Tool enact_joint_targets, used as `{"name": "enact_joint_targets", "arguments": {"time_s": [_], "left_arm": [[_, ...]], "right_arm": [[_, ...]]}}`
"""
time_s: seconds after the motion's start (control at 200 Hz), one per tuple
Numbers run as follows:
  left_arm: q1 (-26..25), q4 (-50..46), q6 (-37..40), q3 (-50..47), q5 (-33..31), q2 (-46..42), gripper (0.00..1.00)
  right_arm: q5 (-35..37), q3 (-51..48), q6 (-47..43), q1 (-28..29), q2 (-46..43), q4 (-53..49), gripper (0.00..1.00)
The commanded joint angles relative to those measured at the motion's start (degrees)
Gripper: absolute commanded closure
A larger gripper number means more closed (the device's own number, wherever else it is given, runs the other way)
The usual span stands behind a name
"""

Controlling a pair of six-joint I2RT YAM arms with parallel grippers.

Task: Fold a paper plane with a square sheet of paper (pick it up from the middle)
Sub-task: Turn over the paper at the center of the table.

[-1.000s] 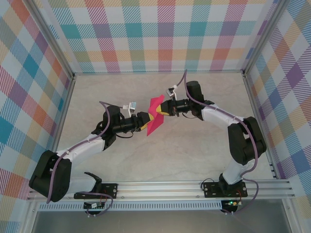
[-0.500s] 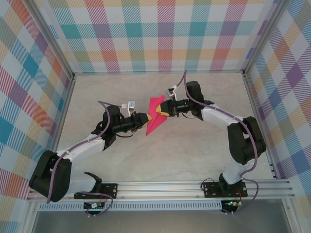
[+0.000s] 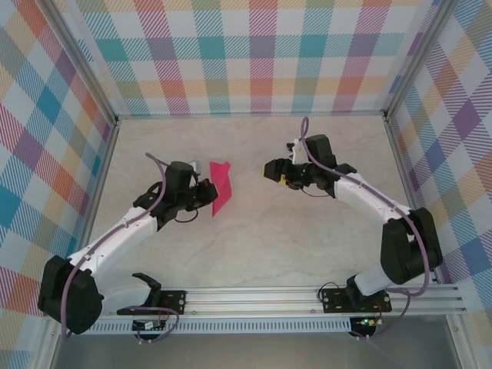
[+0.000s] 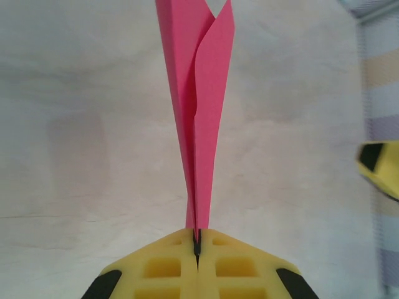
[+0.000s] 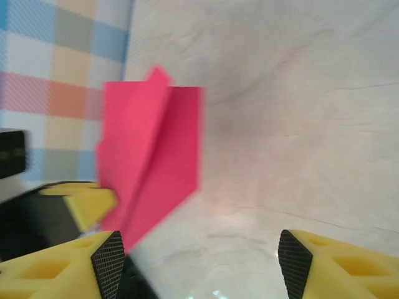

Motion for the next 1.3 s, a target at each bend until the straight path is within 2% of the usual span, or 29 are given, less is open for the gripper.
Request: {"name": "enact_joint_targets", "arguments": {"time_s": [0.0, 0.13, 0.295, 0.395, 0.56, 0.76, 0.945, 1.0, 1.145, 1.295], "left_arm": [[-2.6, -19.7, 6.9, 5.5, -19.8, 0.7, 0.99], [-6.1, -26.9, 6.6, 10.4, -32.2, 6.0, 0.99], [-11.0, -34.8, 3.2, 16.6, -45.3, 16.3, 0.99], [-13.6, -38.7, 1.0, 20.4, -50.5, 23.3, 0.99], [-17.3, -43.9, -1.7, 26.6, -55.5, 34.6, 0.99], [-21.6, -45.3, -2.4, 33.9, -55.3, 46.5, 0.96], [-24.7, -44.8, -2.5, 40.1, -50.8, 54.3, 0.91], [-25.2, -44.4, -2.4, 41.6, -48.4, 55.4, 0.87], [-25.9, -42.1, -3.2, 43.3, -43.8, 55.4, 0.63], [-25.1, -37.9, -1.7, 41.1, -39.0, 50.5, 0.54]], "right_arm": [[13.8, -3.2, -3.7, -0.1, -3.7, -5.2, 0.24], [18.9, -5.8, -3.3, -0.1, -6.7, -6.2, 0.17], [23.3, -7.3, -2.5, -0.1, -8.7, -7.5, 0.15], [25.0, -7.6, -2.1, -0.1, -9.2, -8.1, 0.14], [28.6, -8.2, -0.9, -0.1, -10.4, -9.3, 0.13], [33.4, -10.2, 1.8, -0.2, -13.5, -10.4, 0.13], [35.0, -11.1, 3.1, -0.2, -15.0, -11.6, 0.14], [35.2, -11.2, 3.3, -0.2, -15.0, -11.6, 0.13], [35.1, -11.4, 4.2, -0.2, -14.7, -11.6, 0.13], [34.5, -11.1, 3.6, -0.1, -14.1, -12.0, 0.13]]}}
